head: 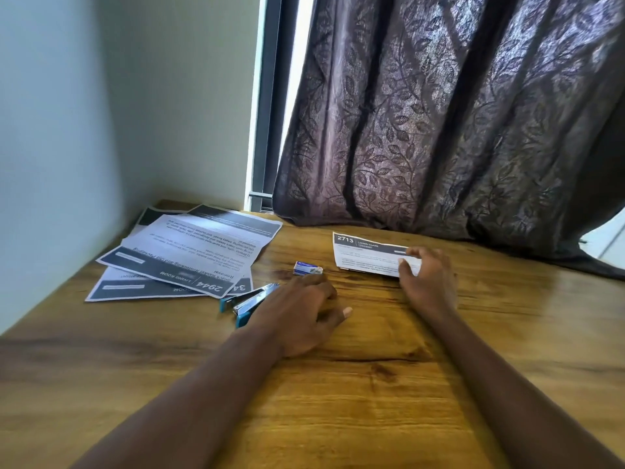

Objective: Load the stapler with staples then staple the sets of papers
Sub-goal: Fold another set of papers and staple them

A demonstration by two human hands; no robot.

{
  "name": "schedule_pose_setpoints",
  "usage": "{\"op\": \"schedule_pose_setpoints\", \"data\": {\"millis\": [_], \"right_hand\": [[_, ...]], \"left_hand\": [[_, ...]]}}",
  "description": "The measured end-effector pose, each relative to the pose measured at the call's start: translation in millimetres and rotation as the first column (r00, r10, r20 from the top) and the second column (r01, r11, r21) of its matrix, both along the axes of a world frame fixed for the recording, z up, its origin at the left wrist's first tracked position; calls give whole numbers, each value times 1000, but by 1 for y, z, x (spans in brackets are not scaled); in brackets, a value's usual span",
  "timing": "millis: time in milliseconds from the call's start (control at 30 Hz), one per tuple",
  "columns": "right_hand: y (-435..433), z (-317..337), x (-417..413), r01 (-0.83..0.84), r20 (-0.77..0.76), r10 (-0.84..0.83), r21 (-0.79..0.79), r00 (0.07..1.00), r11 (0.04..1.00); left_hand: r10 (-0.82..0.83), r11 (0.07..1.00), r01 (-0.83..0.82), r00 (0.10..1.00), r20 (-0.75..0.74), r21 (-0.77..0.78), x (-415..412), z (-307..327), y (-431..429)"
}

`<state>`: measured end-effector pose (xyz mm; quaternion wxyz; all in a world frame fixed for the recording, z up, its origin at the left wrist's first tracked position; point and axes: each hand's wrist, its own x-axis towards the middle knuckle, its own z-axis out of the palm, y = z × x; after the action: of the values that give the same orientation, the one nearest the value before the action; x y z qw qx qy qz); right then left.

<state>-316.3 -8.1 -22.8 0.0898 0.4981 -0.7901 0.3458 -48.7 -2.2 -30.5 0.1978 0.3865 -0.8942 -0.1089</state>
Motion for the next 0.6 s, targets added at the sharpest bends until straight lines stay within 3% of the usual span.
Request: {"op": "schedule_pose_setpoints", "data": {"millis": [233,367,467,600], "right_hand": [[5,1,80,-291,10,292,-42,956,956],[2,-7,105,-373,-142,382,89,913,924],[3,-8,106,-356,-268,393,176,880,918],[4,-8,106,-356,-310,399,187,863,916]], "left_hand": [[-34,991,-8,951,-306,-136,10,6,11],[121,949,-225,908,-402,-223,34,12,0],[331,901,-405,874,-357,-155,49,23,-24],[551,825,-558,829,-93,-92,55,32,-66]]}}
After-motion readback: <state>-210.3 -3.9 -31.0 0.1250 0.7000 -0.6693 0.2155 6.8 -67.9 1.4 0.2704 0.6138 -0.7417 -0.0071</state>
